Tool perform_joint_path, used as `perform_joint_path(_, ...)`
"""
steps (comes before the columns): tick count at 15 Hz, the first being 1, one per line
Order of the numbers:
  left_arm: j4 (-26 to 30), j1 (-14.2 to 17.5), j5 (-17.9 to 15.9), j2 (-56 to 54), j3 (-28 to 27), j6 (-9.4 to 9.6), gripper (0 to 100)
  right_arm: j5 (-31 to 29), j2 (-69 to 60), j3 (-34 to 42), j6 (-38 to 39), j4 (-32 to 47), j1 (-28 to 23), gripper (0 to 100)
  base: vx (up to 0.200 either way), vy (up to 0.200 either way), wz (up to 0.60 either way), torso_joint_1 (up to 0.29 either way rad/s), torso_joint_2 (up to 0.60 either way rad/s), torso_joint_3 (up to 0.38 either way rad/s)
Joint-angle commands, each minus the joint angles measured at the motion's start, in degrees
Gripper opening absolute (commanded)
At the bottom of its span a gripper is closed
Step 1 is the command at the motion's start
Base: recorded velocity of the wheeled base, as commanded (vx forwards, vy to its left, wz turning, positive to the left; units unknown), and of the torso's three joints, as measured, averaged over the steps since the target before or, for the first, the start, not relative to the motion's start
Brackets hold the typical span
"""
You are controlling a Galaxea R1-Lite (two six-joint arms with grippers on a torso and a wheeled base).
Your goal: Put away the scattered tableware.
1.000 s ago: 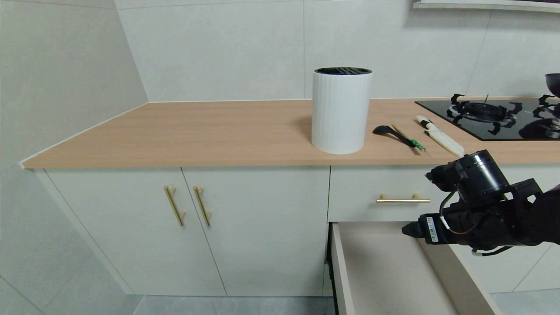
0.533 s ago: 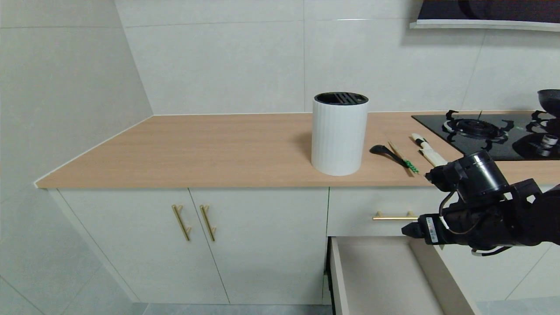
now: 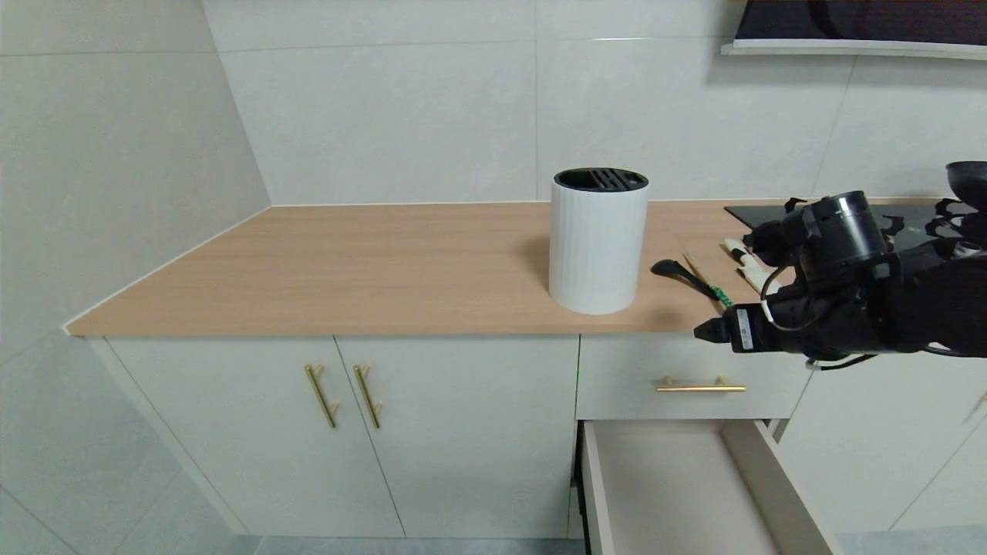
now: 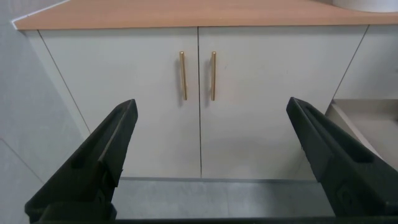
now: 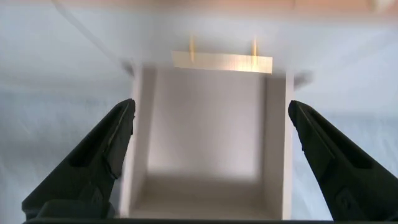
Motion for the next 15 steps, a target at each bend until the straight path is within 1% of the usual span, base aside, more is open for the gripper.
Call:
perform_joint_path(1, 0.0, -0.01, 0.0, 0.01, 0.0, -0.01, 100, 0.05, 4.08, -6.72, -1.77, -0.01, -1.15, 100, 0.0, 0.0, 0.0, 0.0, 0.0, 0.0)
perform_joint_path(4, 0.0, 0.07, 0.0, 0.01, 0.0, -0.01, 100, -0.13, 5.49, -9.27, -1.86, -0.01, -1.5, 100, 0.0, 0.0, 0.0, 0.0, 0.0, 0.0)
perform_joint_path(6, 0.0, 0.07, 0.09, 0.01, 0.0, -0.01, 100, -0.04, 6.81, -9.71, -1.95, -0.18, -4.14, 100, 0.0, 0.0, 0.0, 0.0, 0.0, 0.0)
perform_joint_path(7, 0.0, 0.07, 0.0, 0.01, 0.0, -0.01, 100, 0.31, 8.13, -10.76, -2.38, -1.24, -6.16, 100, 0.0, 0.0, 0.0, 0.0, 0.0, 0.0)
perform_joint_path(9, 0.0, -0.01, 0.09, 0.01, 0.0, -0.01, 100, 0.31, 10.5, -10.85, -2.74, -5.11, -7.74, 100, 0.0, 0.0, 0.0, 0.0, 0.0, 0.0)
perform_joint_path(15, 0.0, -0.01, 0.09, 0.01, 0.0, -0.01, 100, -0.04, 15.16, -11.64, -3.97, -8.8, -7.74, 100, 0.0, 0.0, 0.0, 0.0, 0.0, 0.0)
